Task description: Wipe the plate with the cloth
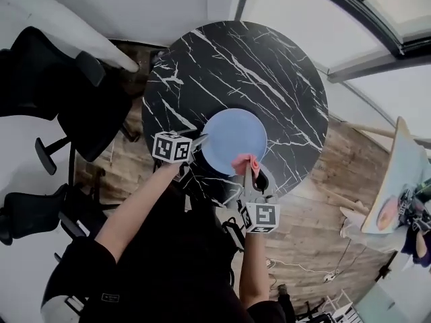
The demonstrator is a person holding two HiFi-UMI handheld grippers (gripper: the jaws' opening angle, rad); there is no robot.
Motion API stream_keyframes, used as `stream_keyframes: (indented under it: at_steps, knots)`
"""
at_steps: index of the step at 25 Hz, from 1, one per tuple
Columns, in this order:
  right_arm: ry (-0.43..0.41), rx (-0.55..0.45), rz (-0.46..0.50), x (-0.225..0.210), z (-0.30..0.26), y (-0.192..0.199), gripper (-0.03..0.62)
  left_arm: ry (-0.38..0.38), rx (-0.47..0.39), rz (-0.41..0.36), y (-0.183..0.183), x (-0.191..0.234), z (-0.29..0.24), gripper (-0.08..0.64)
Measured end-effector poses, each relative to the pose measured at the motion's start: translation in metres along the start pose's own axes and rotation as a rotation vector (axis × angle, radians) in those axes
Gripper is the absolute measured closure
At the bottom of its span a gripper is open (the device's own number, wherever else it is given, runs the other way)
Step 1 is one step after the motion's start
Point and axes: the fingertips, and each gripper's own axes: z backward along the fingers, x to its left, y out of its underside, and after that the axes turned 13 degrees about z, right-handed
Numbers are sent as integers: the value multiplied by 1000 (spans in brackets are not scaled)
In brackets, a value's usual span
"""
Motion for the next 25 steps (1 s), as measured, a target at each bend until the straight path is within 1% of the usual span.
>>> stream_keyframes:
  at_steps: [1, 3, 5, 8, 10, 13, 16, 19, 22, 25]
  knots:
    - [15, -35, -22, -2, 7, -9, 577, -1, -5, -4, 2, -1, 4, 406]
    - [27, -87, -21, -2, 18, -26, 577, 0, -25, -13, 3, -5, 14, 405]
    - [27, -127, 0, 1, 29, -41, 577, 20, -80, -31, -1, -18, 27, 419]
    - [47, -182, 20, 6, 46, -58, 577, 70, -185, -78, -6, -49, 57, 465]
    - [56, -210, 27, 8, 58, -66, 577, 108, -250, -132, -7, -75, 79, 503]
    - [64, -245, 12, 6, 73, -73, 577, 155, -345, -253, -9, -116, 109, 560]
    - [96, -261, -10, 4, 91, -76, 577, 199, -428, -373, -1, -155, 137, 560]
    - [115, -275, -34, 6, 104, -76, 577, 206, -515, -482, 7, -179, 158, 560]
    - [123, -277, -35, 10, 108, -75, 577, 205, -564, -540, 9, -188, 167, 560]
    - [115, -277, -35, 15, 109, -77, 577, 204, -574, -546, 10, -189, 169, 560]
